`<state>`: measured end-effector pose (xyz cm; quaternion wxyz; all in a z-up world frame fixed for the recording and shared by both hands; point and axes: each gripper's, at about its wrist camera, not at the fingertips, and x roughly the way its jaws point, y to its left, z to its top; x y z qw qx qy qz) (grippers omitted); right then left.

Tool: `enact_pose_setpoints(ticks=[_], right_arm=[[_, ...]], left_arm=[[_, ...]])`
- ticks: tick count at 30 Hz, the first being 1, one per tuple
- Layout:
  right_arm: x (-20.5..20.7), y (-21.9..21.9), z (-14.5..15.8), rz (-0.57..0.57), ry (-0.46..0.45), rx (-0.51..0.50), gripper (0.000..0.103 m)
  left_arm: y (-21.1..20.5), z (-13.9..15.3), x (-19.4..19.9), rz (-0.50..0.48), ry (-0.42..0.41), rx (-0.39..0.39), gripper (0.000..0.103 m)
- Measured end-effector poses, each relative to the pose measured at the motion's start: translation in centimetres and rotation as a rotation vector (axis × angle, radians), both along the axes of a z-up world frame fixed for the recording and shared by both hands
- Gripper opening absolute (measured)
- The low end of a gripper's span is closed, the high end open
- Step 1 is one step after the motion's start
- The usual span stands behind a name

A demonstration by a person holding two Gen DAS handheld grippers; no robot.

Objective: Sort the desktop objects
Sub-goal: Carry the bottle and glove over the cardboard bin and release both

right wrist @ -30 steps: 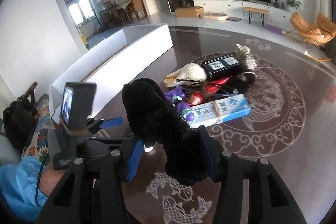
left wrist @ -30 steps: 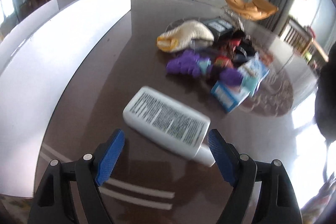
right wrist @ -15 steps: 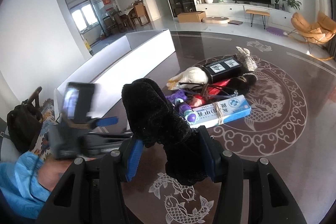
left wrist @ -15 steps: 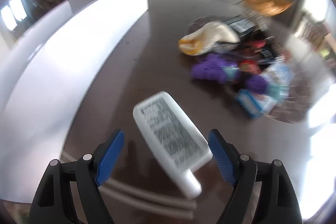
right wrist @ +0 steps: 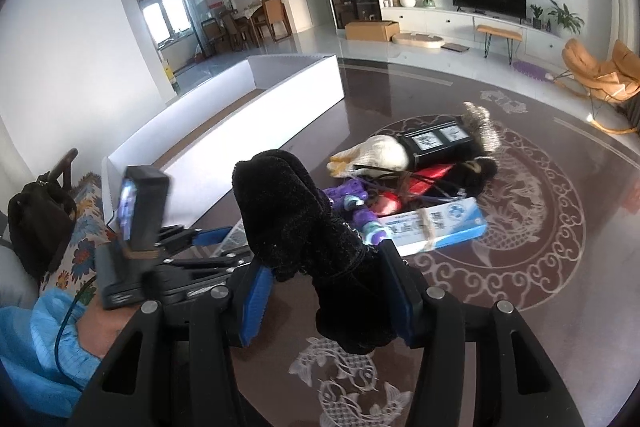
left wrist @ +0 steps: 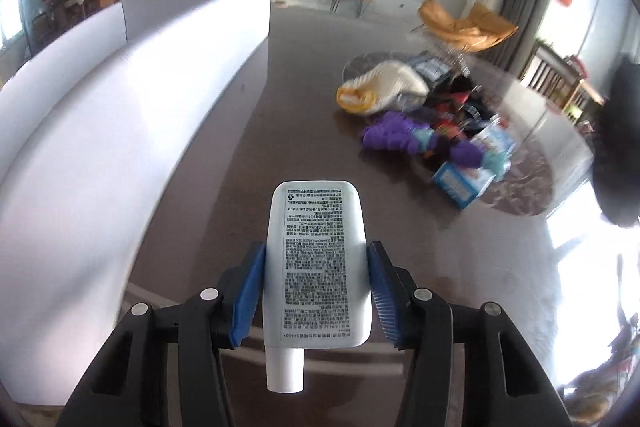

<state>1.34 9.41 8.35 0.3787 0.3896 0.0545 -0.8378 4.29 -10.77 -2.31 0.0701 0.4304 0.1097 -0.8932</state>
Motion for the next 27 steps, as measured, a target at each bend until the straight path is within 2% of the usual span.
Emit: enact_pose_setpoints(ticks=[5,7,10,13,16,18,19,20,21,22,25,27], right_arm=[[-0.8,-5.4,1.9,0.072,0.02,0.012,0.053],[-1.4,-8.5,3.5,0.11,0.025,-0.007,0.053],[-2.0,-15.1,5.9,0.194,0.025,-0.046,0.053],[-2.6,-21.0,6.2,0.252,0.008,-0.043,0.053],[-3.5,-26.6,4.5,0.282,-0.074,-0.033,0.053],[-3.8,-29.8,2.5,0.305,-0.13,-0.003,0.053],[-3.9,-30.8,1.7,0.306,-0.151,0.018,0.058],[-4.0,-31.4,1.1,0.305,-0.165,0.031,0.065],[-4.1,-31.6,0.6,0.303,-0.172,0.036,0.083],[-4.3,-31.6,0.4,0.293,-0.17,0.03,0.094],[-4.3,-29.0,1.2,0.259,-0.157,-0.036,0.094],[-3.8,-26.1,1.8,0.232,-0.102,-0.053,0.094]], left_arm=[[-2.1,5.8,2.3,0.018,0.121,0.105,0.051],[-3.8,8.6,3.7,0.045,0.179,0.112,0.051],[-9.2,11.5,5.1,0.131,0.234,0.089,0.051],[-14.5,11.2,5.0,0.232,0.207,0.033,0.051],[-19.9,8.3,3.7,0.296,0.098,0.039,0.051],[-21.9,6.4,2.6,0.302,0.012,0.038,0.051],[-22.6,5.4,2.1,0.314,-0.027,0.035,0.051],[-23.3,4.5,1.8,0.337,-0.055,0.036,0.051],[-23.7,4.0,1.6,0.348,-0.063,0.04,0.051],[-23.8,3.6,1.4,0.355,-0.063,0.044,0.051],[-23.3,3.5,1.8,0.382,-0.024,0.034,0.061],[-22.1,4.1,2.6,0.371,0.017,0.041,0.064]])
